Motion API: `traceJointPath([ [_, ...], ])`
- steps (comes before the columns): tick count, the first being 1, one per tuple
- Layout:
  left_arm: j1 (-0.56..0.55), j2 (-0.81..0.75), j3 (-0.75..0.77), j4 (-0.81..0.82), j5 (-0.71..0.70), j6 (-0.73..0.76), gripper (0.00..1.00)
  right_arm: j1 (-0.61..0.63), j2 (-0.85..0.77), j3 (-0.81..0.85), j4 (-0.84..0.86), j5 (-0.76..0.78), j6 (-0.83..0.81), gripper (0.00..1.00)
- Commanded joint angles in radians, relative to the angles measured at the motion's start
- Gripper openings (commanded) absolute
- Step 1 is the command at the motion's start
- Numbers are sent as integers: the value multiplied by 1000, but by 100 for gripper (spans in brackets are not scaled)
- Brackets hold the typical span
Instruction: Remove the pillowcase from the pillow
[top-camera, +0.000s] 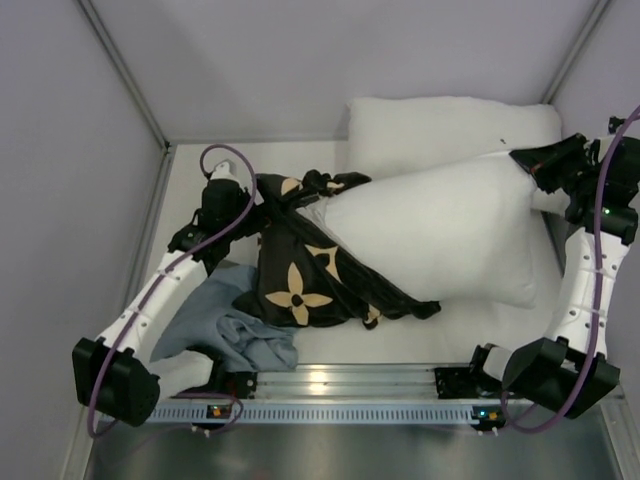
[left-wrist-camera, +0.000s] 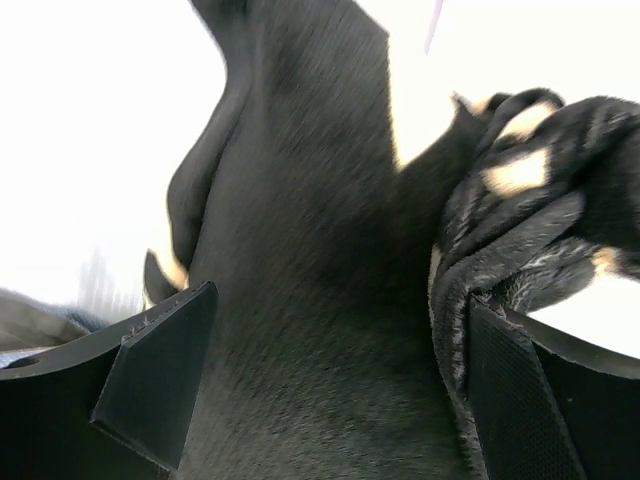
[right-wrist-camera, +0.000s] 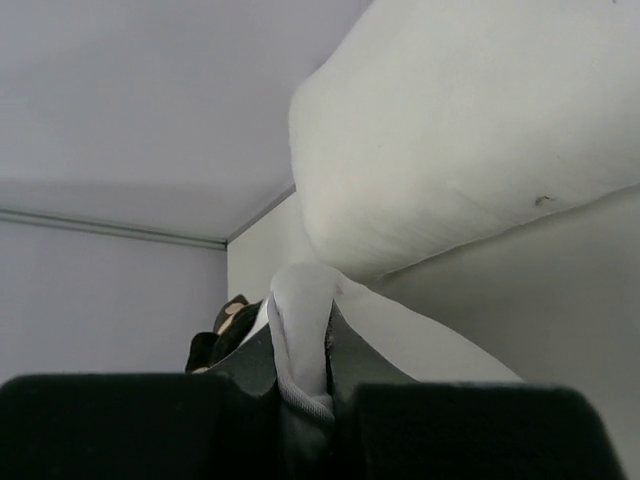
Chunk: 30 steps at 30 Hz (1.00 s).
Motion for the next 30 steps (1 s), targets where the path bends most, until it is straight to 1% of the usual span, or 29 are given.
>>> traceJointPath([
  [1,65,37,96,-40,-200,5,99,-42,-67,-17,363,19,37,0],
  [2,74,78,214,-60,-183,22,99,-42,-68,-34,391,-7,61,0],
  [3,86,171,276,-77,-116,31,99,-42,-62,-37,417,-36,78,0],
  [4,104,218,336,-122,-88,37,99,-42,-59,-48,492,-100,97,0],
  [5,111,267,440,-144,-67,46,99,-42,-51,-59,527,-125,142,0],
  [6,118,305,483,-160,-48,54,99,-42,-50,-68,561,-140,162,0],
  [7,134,376,521,-199,-38,57,99,-42,-51,-75,593,-157,172,0],
  [8,144,405,564,-209,-38,57,99,-42,-53,-79,595,-160,176,0],
  [11,195,487,585,-207,-24,47,99,-42,-56,-79,620,-177,192,0],
  [12,210,534,600,-203,7,43,99,-42,-56,-80,630,-183,201,0],
  [13,226,563,617,-200,71,42,99,-40,-57,-83,644,-194,210,0],
  [15,227,653,657,-200,125,57,99,-36,-61,-91,672,-199,233,0],
  [16,227,675,692,-201,193,53,99,-34,-59,-89,675,-200,233,0],
  [18,226,730,717,-195,237,30,99,-28,-54,-91,675,-205,233,0],
  [20,226,758,743,-175,263,8,99,-20,-53,-94,680,-208,235,0],
  [23,226,758,730,-120,311,-12,99,-6,-48,-89,666,-202,223,0],
  [30,221,758,698,-59,347,-47,99,44,-44,-59,611,-170,166,0],
])
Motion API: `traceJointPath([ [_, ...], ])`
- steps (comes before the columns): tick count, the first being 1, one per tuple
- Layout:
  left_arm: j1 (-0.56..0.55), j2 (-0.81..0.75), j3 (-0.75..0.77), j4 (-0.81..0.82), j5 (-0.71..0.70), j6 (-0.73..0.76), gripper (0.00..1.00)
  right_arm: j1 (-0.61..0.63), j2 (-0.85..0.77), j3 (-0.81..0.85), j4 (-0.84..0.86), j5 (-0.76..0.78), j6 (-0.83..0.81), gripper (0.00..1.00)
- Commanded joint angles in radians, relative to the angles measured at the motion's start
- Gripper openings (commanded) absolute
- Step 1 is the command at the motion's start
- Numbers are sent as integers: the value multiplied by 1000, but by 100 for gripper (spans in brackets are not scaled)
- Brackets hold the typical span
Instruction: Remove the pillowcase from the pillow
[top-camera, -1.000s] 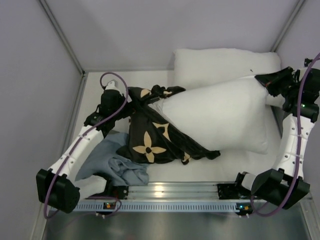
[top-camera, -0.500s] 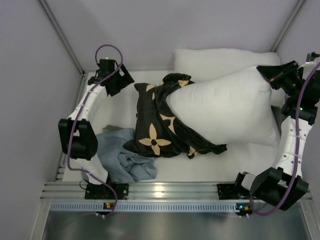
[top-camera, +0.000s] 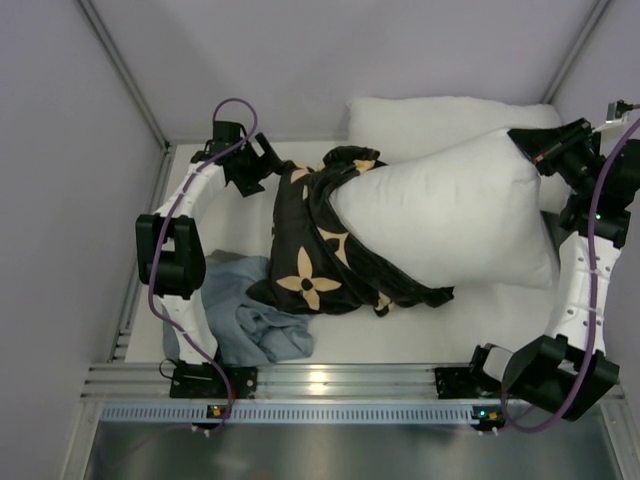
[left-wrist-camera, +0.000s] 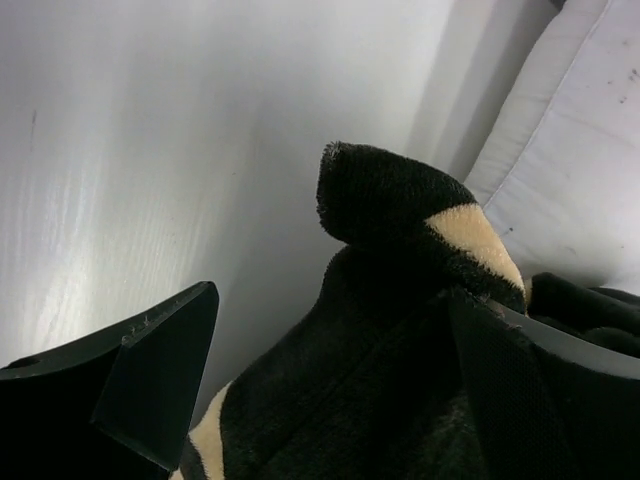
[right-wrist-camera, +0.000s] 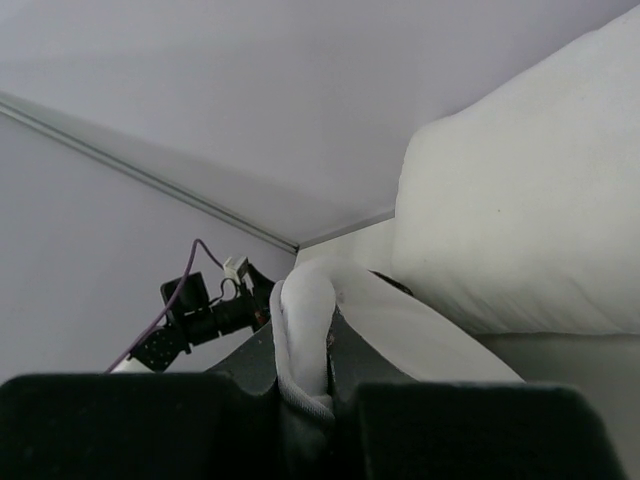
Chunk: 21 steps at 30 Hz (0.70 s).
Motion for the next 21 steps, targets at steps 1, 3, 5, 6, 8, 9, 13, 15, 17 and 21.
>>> traceJointPath([
  [1,-3,-27,14,93,51,-30,99,39,-20,65,111,23,-27,0],
  [3,-5,-6,22,98,68,-41,99,50,-21,66,107,28,-33,0],
  [5,-7,17,37,103,76,-49,99,56,-21,71,90,32,-44,0],
  [6,-7,25,40,104,85,-61,99,56,-21,79,79,37,-59,0],
  [8,-8,23,27,144,93,-81,99,58,-24,86,47,43,-74,0],
  [9,-10,22,23,158,94,-101,99,58,-27,89,36,48,-85,0],
  [13,-11,0,11,193,47,-155,99,58,-30,94,18,52,-97,0],
  [15,-11,-12,-12,213,27,-170,99,58,-33,102,5,51,-108,0],
  [17,-13,-30,-23,218,-4,-179,98,58,-33,109,-5,52,-113,0],
  [21,-16,-20,-26,247,39,-178,98,58,-35,114,-7,52,-113,0],
])
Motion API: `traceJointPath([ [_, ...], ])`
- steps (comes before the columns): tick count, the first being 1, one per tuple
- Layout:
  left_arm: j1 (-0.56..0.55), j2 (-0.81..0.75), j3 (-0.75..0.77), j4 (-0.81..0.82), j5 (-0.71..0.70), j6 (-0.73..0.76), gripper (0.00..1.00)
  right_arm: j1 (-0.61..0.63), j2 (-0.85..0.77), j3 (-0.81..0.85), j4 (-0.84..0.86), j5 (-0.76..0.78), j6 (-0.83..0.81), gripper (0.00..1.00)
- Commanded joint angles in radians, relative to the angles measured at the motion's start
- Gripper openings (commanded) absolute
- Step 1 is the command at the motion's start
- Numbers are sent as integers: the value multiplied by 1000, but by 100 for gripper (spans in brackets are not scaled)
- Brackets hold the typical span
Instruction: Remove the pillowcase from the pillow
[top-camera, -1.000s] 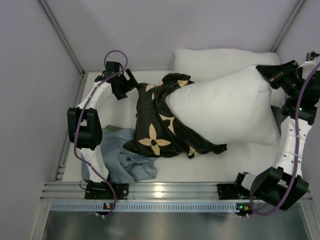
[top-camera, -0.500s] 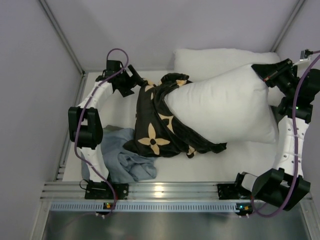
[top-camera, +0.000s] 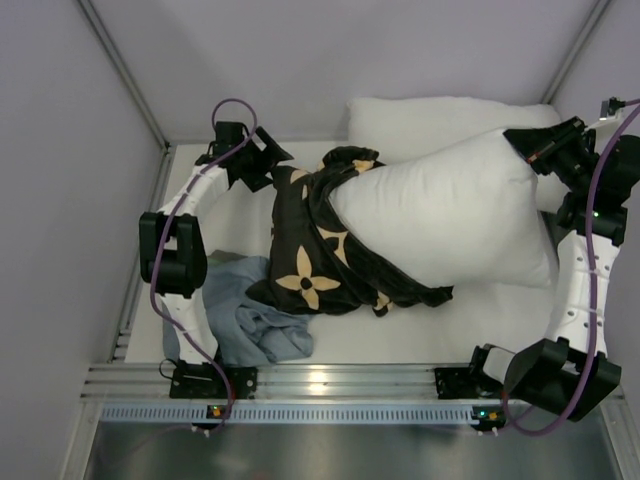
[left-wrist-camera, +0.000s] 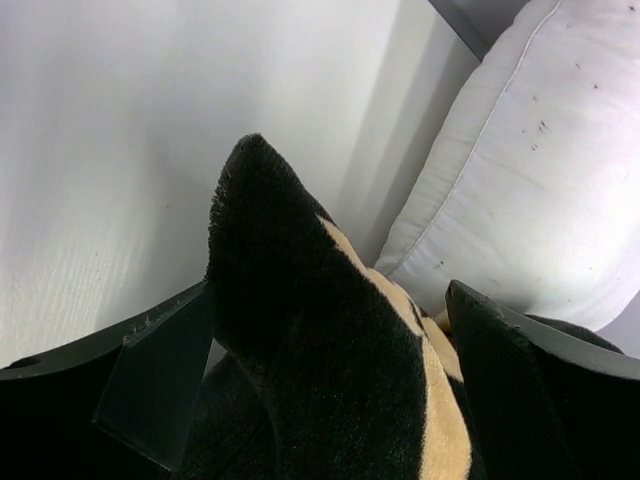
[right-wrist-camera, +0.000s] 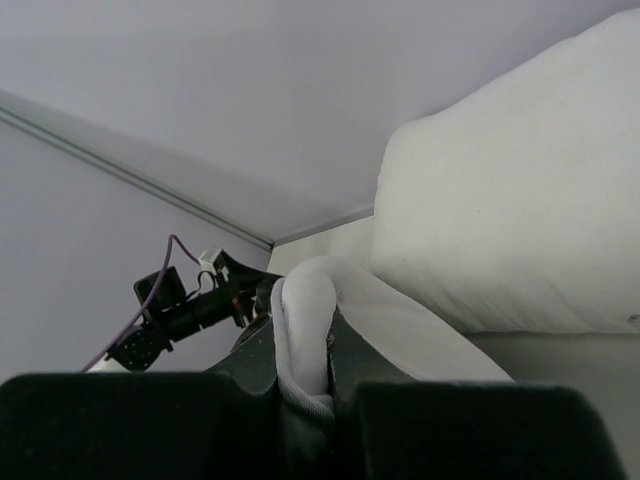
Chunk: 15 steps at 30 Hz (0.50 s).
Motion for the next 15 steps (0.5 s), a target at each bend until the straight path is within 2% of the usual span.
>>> traceJointPath([
  [1,-9,-13,10,78,29,-17,98,14,-35,88,69,-7,-5,0],
  [4,-31,12,38,78,46,-4,96,14,-35,88,69,-8,-2,0],
  [7,-41,32,55,80,53,-4,80,14,-40,86,66,-7,-3,0],
  [8,-43,36,62,81,54,-6,72,14,-40,88,64,-7,-5,0],
  [9,-43,41,69,84,55,-3,49,14,-41,88,63,-5,-6,0],
  [12,-41,47,79,80,34,15,2,14,-44,91,60,3,-3,0],
  [15,-35,-19,37,31,-55,54,0,12,-49,91,48,30,-8,0],
])
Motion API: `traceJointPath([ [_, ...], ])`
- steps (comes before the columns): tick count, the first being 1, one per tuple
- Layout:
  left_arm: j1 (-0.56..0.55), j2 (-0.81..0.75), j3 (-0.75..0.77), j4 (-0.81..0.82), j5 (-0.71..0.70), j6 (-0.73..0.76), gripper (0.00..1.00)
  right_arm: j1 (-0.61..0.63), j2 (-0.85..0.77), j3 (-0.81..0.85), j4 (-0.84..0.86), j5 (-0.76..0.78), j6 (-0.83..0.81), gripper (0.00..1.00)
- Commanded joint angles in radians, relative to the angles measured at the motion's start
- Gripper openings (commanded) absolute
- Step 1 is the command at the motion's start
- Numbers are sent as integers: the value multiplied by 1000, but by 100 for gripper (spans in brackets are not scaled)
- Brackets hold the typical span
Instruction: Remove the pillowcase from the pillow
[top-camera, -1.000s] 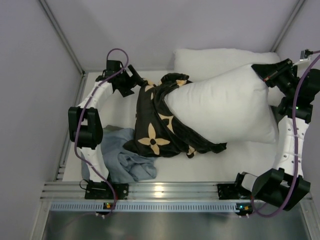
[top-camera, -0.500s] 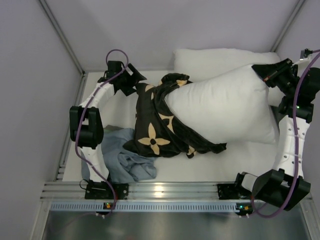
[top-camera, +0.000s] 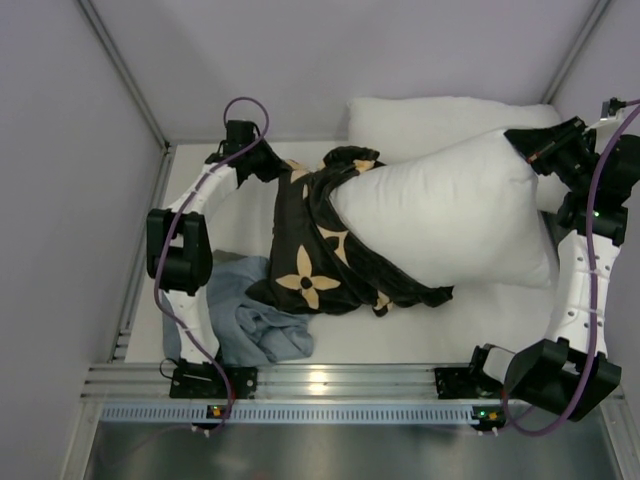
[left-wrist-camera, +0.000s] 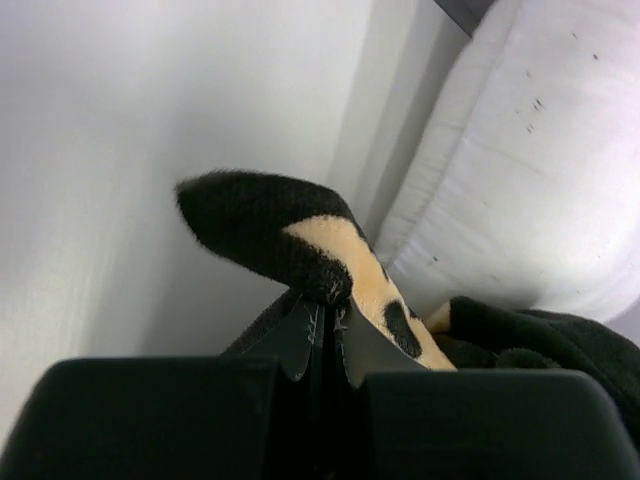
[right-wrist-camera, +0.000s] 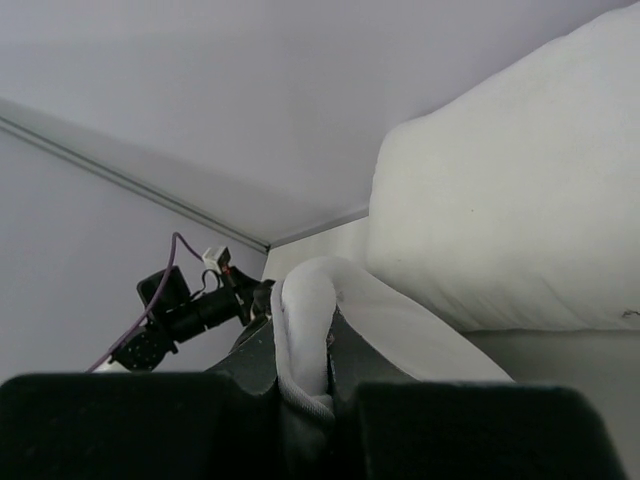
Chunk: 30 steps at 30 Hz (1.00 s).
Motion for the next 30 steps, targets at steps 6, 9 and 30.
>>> traceJointPath([
  [6,55,-384,-93,-135,-433,147,0,3,-61,95,-38,144,-51,0],
  [9,61,-577,-120,-199,-546,190,0,-7,-50,94,-39,162,-44,0],
  [30,61,-1024,129,-574,-1040,494,0,-161,19,78,-74,267,-52,0],
])
